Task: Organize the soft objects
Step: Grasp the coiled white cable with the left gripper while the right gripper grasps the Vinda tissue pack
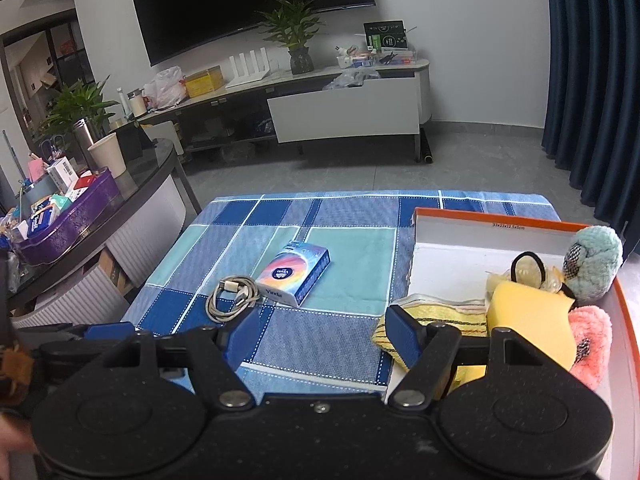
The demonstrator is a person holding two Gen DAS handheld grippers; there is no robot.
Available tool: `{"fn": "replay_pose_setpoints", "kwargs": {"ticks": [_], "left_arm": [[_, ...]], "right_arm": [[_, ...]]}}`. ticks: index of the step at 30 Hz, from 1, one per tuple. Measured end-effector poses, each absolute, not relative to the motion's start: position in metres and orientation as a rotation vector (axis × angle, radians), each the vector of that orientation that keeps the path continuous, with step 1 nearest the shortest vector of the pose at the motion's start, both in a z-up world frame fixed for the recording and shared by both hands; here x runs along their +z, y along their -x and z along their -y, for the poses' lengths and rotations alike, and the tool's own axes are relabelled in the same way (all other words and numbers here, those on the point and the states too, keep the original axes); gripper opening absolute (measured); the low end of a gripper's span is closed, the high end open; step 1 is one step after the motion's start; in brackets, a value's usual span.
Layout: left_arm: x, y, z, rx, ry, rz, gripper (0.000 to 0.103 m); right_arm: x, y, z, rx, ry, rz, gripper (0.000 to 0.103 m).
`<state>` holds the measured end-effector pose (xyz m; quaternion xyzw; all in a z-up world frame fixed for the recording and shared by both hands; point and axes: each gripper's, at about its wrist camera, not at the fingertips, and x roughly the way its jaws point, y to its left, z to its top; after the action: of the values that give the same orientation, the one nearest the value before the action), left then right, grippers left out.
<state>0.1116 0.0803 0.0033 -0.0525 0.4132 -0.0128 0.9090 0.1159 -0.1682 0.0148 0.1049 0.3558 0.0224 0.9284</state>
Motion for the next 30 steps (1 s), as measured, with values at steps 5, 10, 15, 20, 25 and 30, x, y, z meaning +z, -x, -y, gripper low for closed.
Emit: {"fn": "replay_pose_setpoints", "kwargs": {"ticks": [5,10,15,20,25,30], "left_arm": [[-0.012,-0.136,-0.077,-0.036,0.069,-0.867,0.102],[-0.026,-0.159,-0.071,-0.038,0.016,-0.877,0.102],[-0.039,-0.174,-0.071,-0.05,0.002,-0.904,0.103],[-0.041,-0.174,-0.073,-0.071,-0.049,-0.842,0.098],[-0.032,-0.164,-0.087,-0.145,-0.04,-0.815,0.07],[-0.022,-0.147,-0.11,-0.111,-0.023,-0.794,0.069]], "right_arm": [[0.009,-0.119,0.168,0.055,-0.229,-0.731,0.083],[0.004,-0.125,0.171,0.059,-0.236,-0.735,0.082],[-0.004,-0.135,0.173,0.051,-0.245,-0.753,0.083],[-0.011,-0.145,0.165,0.059,-0.241,-0.773,0.083],[-0.016,-0.158,0.155,0.062,-0.252,-0.793,0.082],[-0.022,-0.178,0.142,0.039,-0.314,-0.813,0.083]]}}
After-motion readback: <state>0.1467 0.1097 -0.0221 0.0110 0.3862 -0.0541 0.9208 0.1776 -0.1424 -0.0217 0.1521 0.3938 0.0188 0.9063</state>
